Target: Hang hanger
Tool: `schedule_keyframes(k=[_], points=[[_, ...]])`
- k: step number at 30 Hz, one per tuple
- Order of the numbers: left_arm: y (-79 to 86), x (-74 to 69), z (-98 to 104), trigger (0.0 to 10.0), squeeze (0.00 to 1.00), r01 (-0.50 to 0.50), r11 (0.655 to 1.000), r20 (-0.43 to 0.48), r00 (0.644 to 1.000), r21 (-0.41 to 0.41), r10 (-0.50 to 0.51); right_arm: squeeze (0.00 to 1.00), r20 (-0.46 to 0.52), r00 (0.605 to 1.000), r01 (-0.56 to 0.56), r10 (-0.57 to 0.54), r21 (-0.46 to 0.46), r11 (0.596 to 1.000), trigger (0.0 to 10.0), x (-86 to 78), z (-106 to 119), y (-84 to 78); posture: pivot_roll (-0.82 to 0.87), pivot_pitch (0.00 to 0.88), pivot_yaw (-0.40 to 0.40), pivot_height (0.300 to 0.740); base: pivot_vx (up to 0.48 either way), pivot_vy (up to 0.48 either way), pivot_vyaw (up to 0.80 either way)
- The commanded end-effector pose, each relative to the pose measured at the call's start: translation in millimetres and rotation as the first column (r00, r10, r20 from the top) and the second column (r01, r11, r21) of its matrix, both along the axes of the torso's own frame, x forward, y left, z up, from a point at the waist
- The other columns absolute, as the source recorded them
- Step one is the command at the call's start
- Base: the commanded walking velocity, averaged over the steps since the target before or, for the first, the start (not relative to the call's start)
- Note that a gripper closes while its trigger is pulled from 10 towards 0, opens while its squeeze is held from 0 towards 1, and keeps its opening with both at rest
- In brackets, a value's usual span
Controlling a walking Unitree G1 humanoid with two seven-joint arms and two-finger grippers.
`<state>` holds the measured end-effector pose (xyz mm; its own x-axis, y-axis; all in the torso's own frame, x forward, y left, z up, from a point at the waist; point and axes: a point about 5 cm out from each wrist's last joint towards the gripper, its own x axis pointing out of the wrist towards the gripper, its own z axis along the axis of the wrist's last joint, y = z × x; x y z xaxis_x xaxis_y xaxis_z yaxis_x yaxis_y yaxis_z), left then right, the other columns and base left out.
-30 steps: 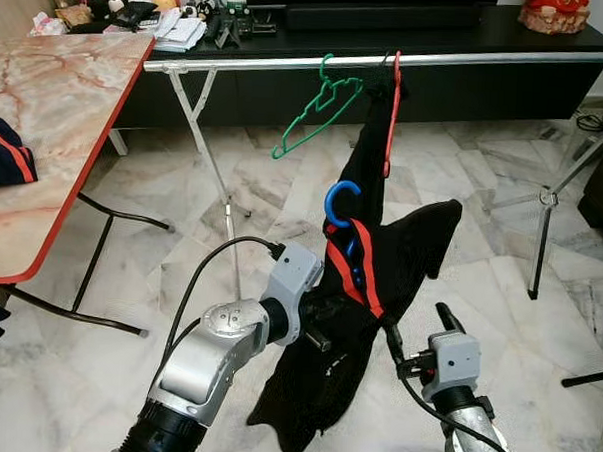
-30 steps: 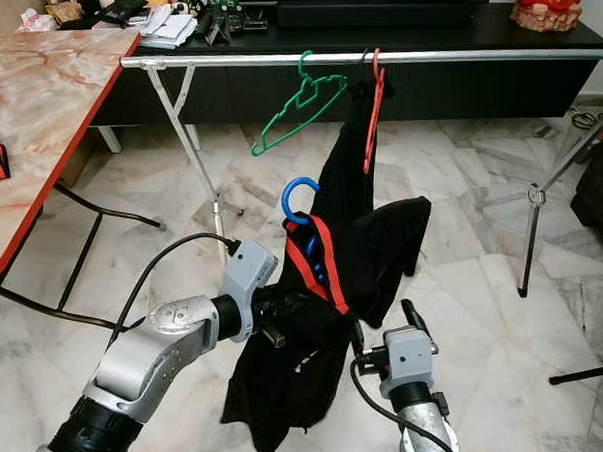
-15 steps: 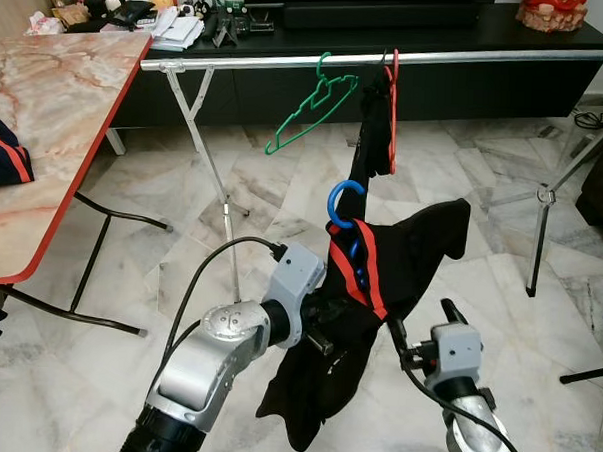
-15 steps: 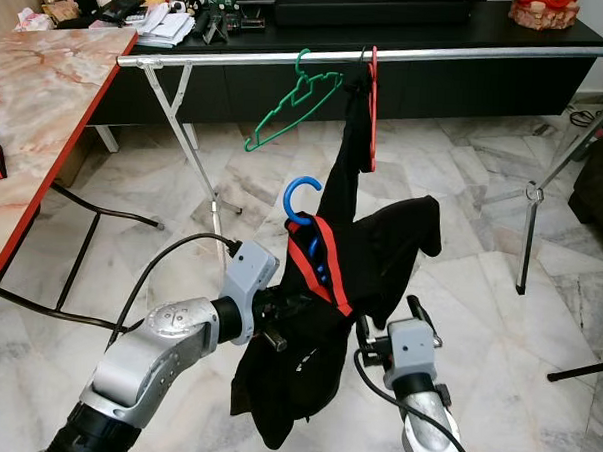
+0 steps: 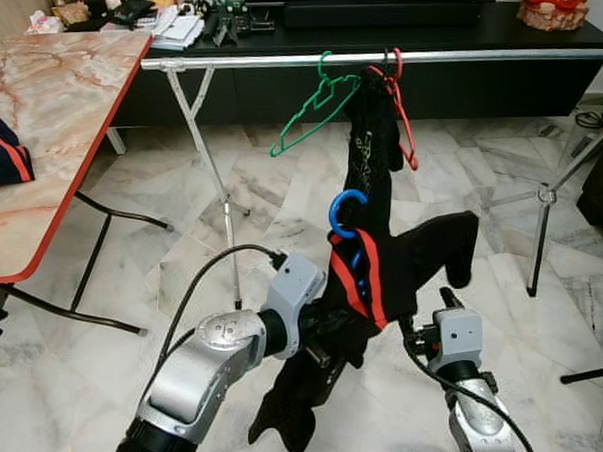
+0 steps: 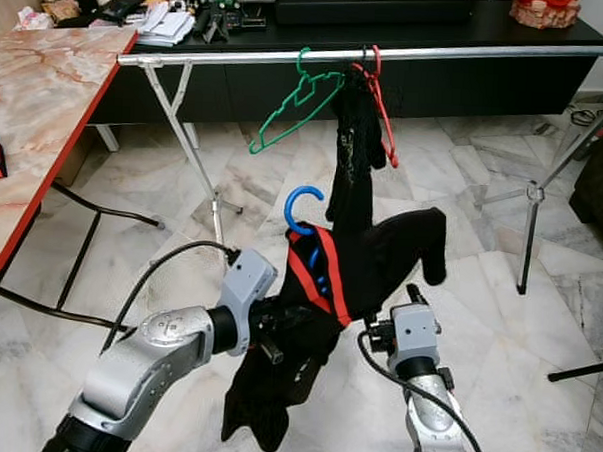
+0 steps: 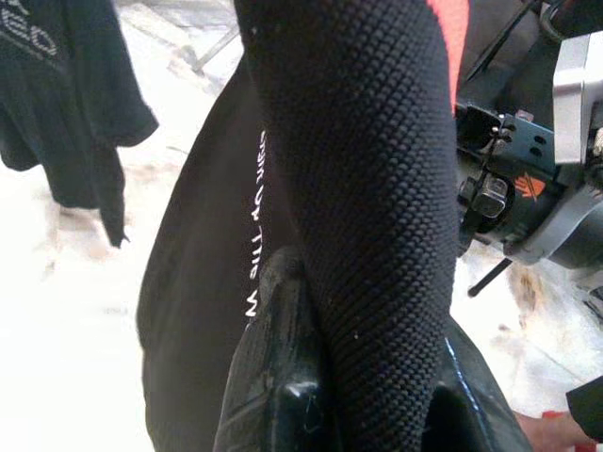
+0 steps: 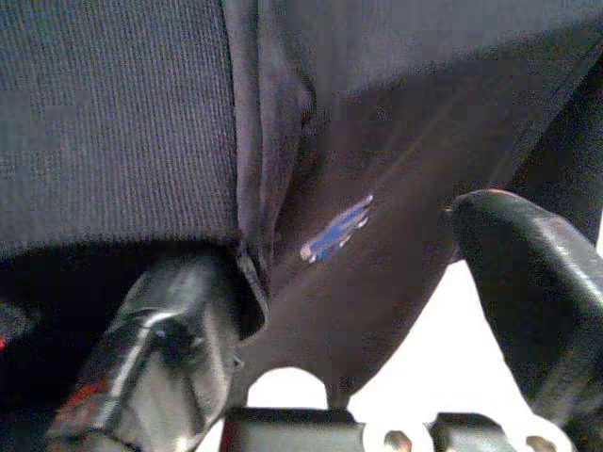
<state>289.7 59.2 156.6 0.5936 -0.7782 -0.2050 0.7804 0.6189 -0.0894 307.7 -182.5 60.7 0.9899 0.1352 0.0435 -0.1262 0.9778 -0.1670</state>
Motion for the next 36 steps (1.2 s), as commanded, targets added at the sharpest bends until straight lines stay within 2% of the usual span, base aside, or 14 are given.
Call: schedule_keyframes(k=[1,36], points=[[-5.7,-4.5,10.8,10.0,0.0,0.041,0.999,0.042,0.998,-0.03,-0.04,0.0,-0.016,1.0,0.008,-0.008,0.011,1.0,0.0,-3.6,-5.3,-2.6,-0.04,0.183,0.018,0.74,0.0,0.0,0.0],[-6.2,-4.1,8.8,10.0,0.0,0.032,0.999,0.039,0.999,-0.026,-0.031,0.0,-0.025,0.997,-0.068,0.069,0.05,0.996,0.0,-3.5,-6.7,5.2,-0.03,0.18,0.011,0.74,0.0,0.0,0.0]])
